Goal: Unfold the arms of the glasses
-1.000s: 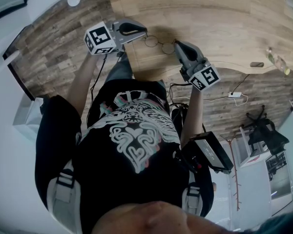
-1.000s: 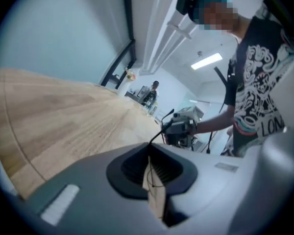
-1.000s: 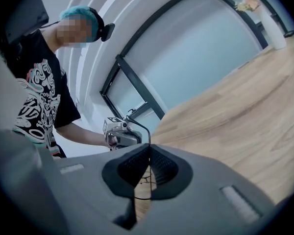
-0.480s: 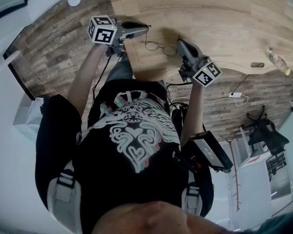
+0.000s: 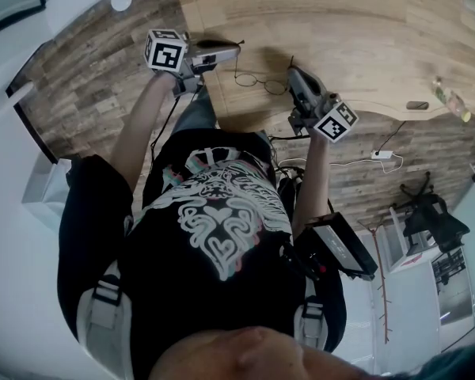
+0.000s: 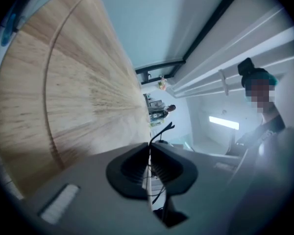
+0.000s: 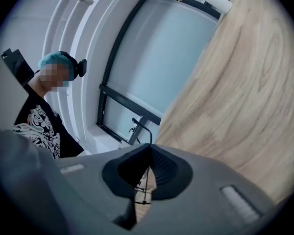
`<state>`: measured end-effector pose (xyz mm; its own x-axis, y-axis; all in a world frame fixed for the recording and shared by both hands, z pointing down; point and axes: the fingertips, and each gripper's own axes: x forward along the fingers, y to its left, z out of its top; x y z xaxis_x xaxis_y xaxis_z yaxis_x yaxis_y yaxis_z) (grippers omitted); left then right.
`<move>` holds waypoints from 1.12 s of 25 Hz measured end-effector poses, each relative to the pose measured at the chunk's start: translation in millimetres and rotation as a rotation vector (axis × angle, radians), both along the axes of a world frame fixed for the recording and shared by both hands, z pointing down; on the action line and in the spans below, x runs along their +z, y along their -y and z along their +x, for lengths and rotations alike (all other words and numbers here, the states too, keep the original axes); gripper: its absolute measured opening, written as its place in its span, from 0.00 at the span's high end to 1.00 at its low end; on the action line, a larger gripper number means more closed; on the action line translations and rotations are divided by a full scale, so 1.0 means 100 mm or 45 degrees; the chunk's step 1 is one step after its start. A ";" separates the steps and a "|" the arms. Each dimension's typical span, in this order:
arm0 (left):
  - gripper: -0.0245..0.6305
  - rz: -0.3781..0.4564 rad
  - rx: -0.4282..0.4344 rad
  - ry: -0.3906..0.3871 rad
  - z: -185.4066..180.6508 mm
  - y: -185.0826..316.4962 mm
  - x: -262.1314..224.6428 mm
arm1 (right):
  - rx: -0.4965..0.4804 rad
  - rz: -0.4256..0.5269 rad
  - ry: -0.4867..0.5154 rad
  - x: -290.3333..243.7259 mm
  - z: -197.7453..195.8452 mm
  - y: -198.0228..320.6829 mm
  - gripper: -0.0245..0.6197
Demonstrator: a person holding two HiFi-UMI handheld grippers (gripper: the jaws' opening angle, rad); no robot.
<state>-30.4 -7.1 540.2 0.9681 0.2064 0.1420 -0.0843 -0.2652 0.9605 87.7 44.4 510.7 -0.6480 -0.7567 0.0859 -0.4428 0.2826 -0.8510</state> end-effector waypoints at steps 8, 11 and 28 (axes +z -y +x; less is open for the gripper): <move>0.96 0.003 0.008 -0.024 0.00 -0.01 0.01 | 0.026 0.025 -0.054 0.00 0.02 0.01 0.96; 0.96 0.005 0.011 -0.025 0.02 -0.02 0.00 | 0.032 0.025 -0.075 0.01 0.03 -0.01 0.96; 0.96 0.010 0.034 -0.022 0.05 -0.03 -0.03 | 0.027 0.020 -0.096 0.02 0.04 -0.01 0.96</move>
